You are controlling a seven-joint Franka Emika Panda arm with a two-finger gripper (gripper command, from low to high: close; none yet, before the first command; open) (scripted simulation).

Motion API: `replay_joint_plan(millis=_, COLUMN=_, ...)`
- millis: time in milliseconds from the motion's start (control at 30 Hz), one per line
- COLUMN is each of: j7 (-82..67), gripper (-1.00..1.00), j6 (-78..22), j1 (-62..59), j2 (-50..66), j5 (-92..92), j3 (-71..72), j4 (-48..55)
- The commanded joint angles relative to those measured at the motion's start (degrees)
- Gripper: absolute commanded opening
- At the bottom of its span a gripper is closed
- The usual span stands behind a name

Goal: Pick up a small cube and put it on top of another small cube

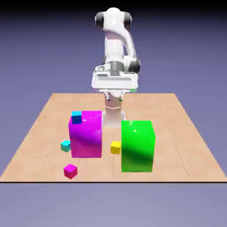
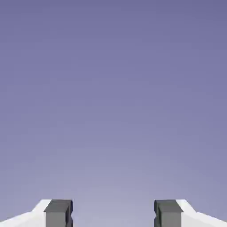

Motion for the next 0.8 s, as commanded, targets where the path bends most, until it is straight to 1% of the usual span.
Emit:
replay_joint_plan(millis=0, j7=0.08, gripper=0.0, j6=-1.51, j1=-0.21, j2=2.08, j5=0.49, j3=-0.6, j4=1.55)
replay_joint_plan(millis=767, j7=1.93, gripper=0.0, j6=-36.1, j1=-5.08, j2=49.84, j5=11.76, j3=-14.34, j4=37.25)
